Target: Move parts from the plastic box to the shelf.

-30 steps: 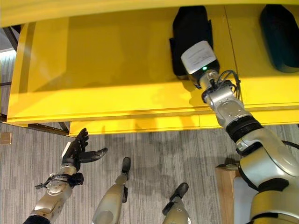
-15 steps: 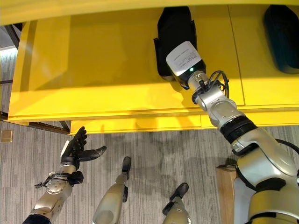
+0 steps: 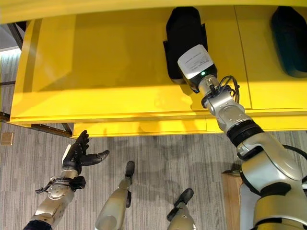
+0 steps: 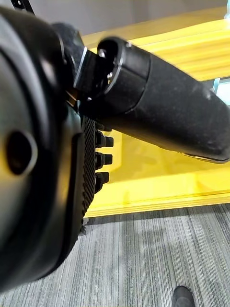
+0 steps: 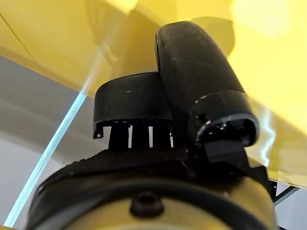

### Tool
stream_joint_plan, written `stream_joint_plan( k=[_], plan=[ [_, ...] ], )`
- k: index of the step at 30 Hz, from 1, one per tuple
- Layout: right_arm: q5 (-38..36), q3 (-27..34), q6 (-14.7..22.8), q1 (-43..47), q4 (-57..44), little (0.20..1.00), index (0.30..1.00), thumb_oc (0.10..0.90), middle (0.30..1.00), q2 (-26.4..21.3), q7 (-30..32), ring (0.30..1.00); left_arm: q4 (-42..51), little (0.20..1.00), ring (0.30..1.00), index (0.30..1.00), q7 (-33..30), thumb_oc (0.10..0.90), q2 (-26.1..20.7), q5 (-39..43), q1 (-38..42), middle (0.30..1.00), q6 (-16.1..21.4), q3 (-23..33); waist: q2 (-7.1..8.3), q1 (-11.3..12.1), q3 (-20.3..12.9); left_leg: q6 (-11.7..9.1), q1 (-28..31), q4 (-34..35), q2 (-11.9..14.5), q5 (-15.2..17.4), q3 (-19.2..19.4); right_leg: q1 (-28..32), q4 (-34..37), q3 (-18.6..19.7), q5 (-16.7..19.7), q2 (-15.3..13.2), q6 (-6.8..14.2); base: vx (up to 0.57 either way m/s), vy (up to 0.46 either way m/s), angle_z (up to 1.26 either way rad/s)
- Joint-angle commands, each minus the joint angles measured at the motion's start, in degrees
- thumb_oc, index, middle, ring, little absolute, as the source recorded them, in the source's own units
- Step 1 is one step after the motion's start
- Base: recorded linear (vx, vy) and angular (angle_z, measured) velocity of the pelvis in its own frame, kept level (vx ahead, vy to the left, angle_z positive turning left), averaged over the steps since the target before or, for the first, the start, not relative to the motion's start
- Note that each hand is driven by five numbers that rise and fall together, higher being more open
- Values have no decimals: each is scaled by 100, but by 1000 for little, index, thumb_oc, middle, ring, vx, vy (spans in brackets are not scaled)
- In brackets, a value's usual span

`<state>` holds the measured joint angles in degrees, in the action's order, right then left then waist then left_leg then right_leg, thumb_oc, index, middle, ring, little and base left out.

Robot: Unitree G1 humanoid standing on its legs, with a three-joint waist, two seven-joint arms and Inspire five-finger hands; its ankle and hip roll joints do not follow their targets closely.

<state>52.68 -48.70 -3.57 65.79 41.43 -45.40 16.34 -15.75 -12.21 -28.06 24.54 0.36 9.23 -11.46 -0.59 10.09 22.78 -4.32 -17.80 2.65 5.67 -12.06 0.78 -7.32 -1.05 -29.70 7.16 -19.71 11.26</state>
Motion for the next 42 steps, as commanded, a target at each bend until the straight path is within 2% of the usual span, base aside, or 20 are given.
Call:
stream_joint_plan(
  k=[1,14,15,16,31,42],
  plan=[
    [-103,-29,-436,869,302,300,300,400,300,-486,166,300,514,1000,1000,1000,-115,900,-139,112,177,1000,532,160,107,76,127,39,478,115,146,384,76,-218,-1073,111,-484,-89,-188,0,0,0],
    [-19,-217,-405,927,405,300,300,400,300,-607,65,300,529,1000,1000,1000,-106,900,-162,112,142,1000,532,156,110,59,154,45,494,131,133,379,73,-214,-1094,89,-475,-83,-182,0,0,0],
    [-7,-245,-397,933,404,594,594,610,594,-602,49,594,532,1000,1000,1000,-108,900,-168,110,145,1000,532,157,115,55,153,43,492,131,134,379,75,-216,-1094,90,-474,-82,-181,0,0,0],
    [18,-256,-397,934,408,1000,1000,900,1000,-598,34,1000,534,1000,1000,1000,-107,900,-172,111,139,1000,534,168,117,51,151,43,489,130,132,380,75,-219,-1097,92,-474,-82,-180,0,0,0],
    [3,-478,-263,1031,4,1000,1000,900,1000,-616,-281,1000,503,1000,1000,1000,-162,900,-159,86,67,1000,499,299,214,3,174,35,517,149,151,382,94,-234,-1106,124,-472,-64,-193,0,0,0],
    [-503,-622,6,1134,-486,1000,1000,900,1000,-648,-583,1000,543,1000,1000,1000,-179,900,-198,57,-20,1000,446,447,334,-64,209,37,549,161,175,394,136,-259,-1127,155,-468,-47,-209,0,0,0]
  ],
)
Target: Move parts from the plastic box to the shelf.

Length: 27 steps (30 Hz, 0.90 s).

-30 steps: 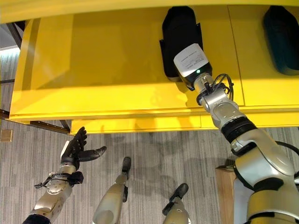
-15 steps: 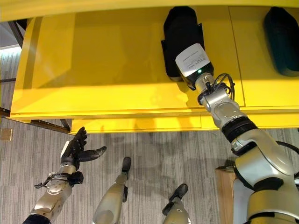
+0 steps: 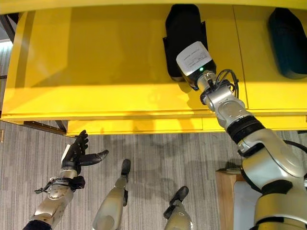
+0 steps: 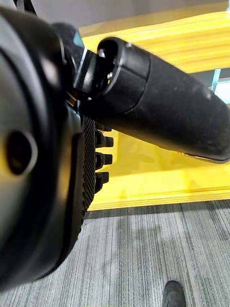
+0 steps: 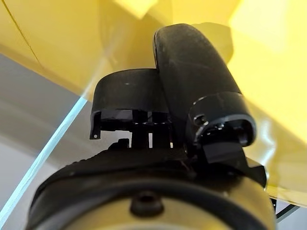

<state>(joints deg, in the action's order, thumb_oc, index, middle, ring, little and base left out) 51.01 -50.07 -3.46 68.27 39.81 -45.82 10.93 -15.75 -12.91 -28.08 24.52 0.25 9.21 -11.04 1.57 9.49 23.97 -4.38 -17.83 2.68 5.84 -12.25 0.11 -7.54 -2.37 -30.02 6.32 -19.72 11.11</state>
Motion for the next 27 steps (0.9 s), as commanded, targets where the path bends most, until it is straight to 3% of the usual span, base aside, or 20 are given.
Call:
stream_joint_plan(
  k=[1,27],
  plan=[
    [-355,-491,-1,884,-357,1000,1000,900,1000,-622,-46,1000,540,1000,1000,1000,-106,900,-196,66,-27,1000,448,419,129,-8,89,45,556,160,156,414,204,-237,-995,188,-386,-44,-196,0,0,0],
    [-588,-494,232,1027,-1411,1000,1000,900,1000,-1043,-321,1000,636,1000,1000,1000,-158,900,-248,-57,-159,1000,366,704,264,-108,70,43,615,171,161,448,248,-251,-1005,232,-361,-15,-188,0,0,0]
  ],
)
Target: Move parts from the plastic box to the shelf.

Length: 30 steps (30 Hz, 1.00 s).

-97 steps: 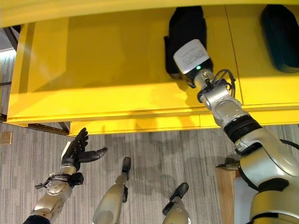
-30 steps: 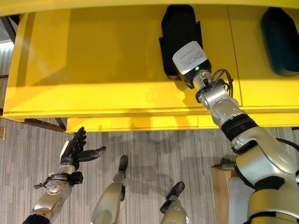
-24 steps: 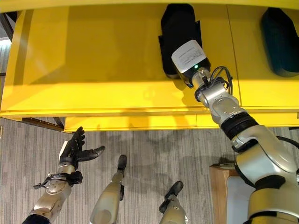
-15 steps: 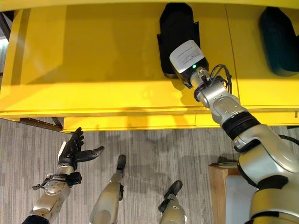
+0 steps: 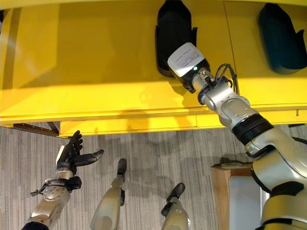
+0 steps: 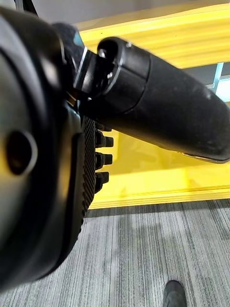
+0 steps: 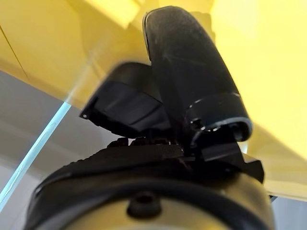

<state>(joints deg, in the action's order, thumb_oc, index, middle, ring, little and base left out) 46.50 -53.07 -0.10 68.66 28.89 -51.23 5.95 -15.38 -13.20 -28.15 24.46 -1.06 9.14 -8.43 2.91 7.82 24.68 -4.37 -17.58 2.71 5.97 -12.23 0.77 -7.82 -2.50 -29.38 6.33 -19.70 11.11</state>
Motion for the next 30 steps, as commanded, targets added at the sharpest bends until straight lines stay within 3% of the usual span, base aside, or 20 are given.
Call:
stream_joint_plan(
  k=[1,15,30],
  plan=[
    [-121,-201,-98,991,-370,1000,1000,900,1000,-554,175,1000,603,1000,1000,1000,-132,900,-232,-49,-41,1000,370,460,137,54,-3,38,592,170,148,449,184,-214,-986,162,-363,-16,-188,0,0,0],
    [-182,-103,-21,755,-653,1000,1000,900,1000,-896,59,1000,579,1000,1000,1000,-134,900,-222,-140,-86,1000,333,523,195,-20,-29,12,617,168,176,450,202,-175,-964,154,-369,1,-194,0,0,0],
    [-28,-357,32,434,33,1000,1000,900,1000,-694,-152,1000,527,1000,1000,1000,-114,900,-211,-207,-35,1000,341,443,205,-35,5,16,625,184,177,452,210,-189,-954,151,-338,24,-178,0,0,0]
  ],
)
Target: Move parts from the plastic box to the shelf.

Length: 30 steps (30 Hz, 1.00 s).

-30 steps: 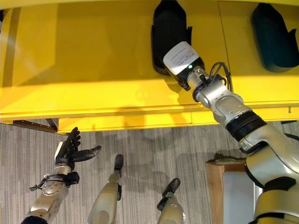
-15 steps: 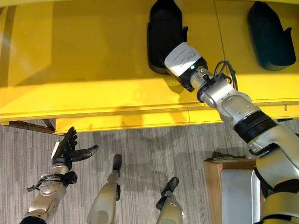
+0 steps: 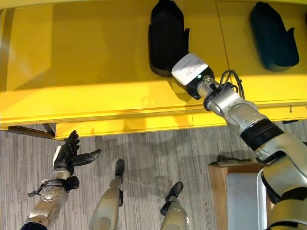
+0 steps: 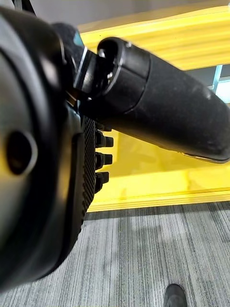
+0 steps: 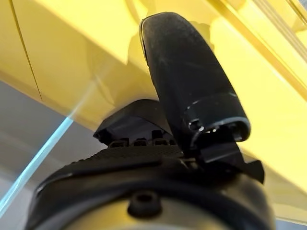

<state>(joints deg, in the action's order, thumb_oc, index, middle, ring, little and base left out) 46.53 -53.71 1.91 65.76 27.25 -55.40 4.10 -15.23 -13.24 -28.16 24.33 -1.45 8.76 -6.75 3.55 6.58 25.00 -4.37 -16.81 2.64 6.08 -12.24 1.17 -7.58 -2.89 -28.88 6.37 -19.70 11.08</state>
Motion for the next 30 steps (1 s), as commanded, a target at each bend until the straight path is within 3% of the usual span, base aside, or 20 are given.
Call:
stream_joint_plan(
  k=[1,19,30],
  plan=[
    [-22,-316,-165,717,281,1000,1000,900,1000,-245,27,1000,498,1000,1000,1000,-110,900,-204,-201,12,1000,377,267,138,86,-24,19,547,192,169,453,173,-218,-915,100,-336,24,-174,0,0,0],
    [-55,-322,-321,682,1096,1000,1000,900,1000,-257,70,1000,416,1000,1000,1000,-94,900,-183,-148,16,1000,421,238,154,76,-25,38,564,197,158,474,174,-207,-897,93,-313,43,-170,0,0,0],
    [-81,-168,-287,699,444,1000,1000,900,1000,-414,77,1000,402,1000,1000,1000,-134,900,-164,-156,-13,1000,397,294,150,37,-10,43,581,198,167,484,183,-232,-928,120,-323,44,-175,0,0,0]
  ],
)
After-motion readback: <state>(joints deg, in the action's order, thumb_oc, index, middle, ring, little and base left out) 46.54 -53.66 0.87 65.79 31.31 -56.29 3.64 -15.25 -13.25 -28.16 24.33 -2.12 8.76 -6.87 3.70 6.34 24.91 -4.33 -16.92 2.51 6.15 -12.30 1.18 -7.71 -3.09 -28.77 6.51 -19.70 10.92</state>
